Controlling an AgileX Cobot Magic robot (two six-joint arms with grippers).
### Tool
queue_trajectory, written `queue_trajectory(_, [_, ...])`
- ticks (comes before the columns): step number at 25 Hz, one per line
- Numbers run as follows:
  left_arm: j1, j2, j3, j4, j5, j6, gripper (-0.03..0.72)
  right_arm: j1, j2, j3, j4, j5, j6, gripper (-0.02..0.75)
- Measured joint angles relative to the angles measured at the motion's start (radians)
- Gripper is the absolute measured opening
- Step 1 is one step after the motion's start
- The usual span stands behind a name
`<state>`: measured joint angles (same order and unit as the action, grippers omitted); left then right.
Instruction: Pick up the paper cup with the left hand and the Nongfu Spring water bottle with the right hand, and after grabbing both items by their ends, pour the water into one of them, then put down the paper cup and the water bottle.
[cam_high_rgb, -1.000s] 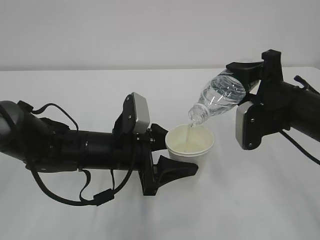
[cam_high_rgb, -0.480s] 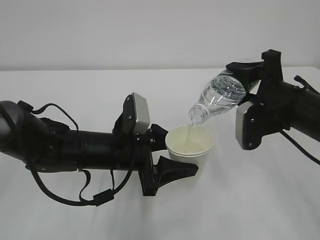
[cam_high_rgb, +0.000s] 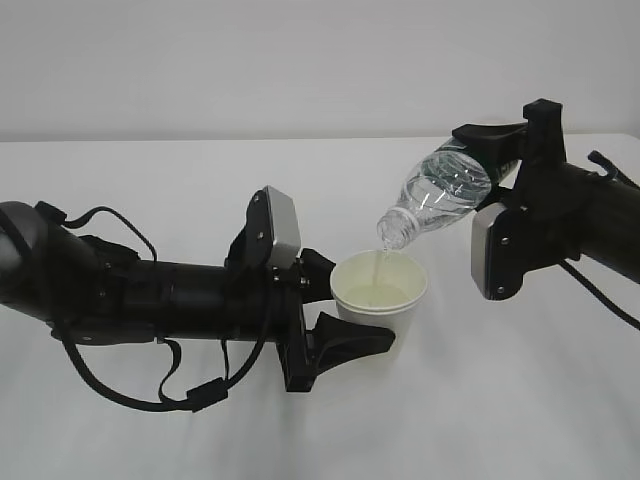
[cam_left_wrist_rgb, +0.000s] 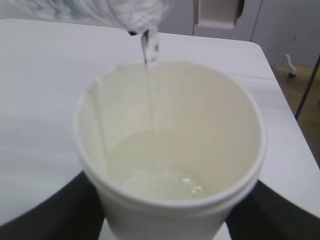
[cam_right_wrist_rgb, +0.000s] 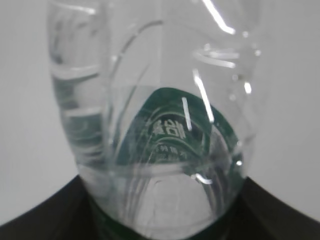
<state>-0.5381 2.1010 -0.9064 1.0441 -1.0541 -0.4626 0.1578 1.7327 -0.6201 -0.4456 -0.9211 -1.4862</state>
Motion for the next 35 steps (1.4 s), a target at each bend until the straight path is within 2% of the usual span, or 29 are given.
queue_trajectory(35, [0.000,0.000,0.000,-0.002,0.021,0.000,0.486,0.000,0.000,0.000,0.000,-0.008,-0.003,0.448])
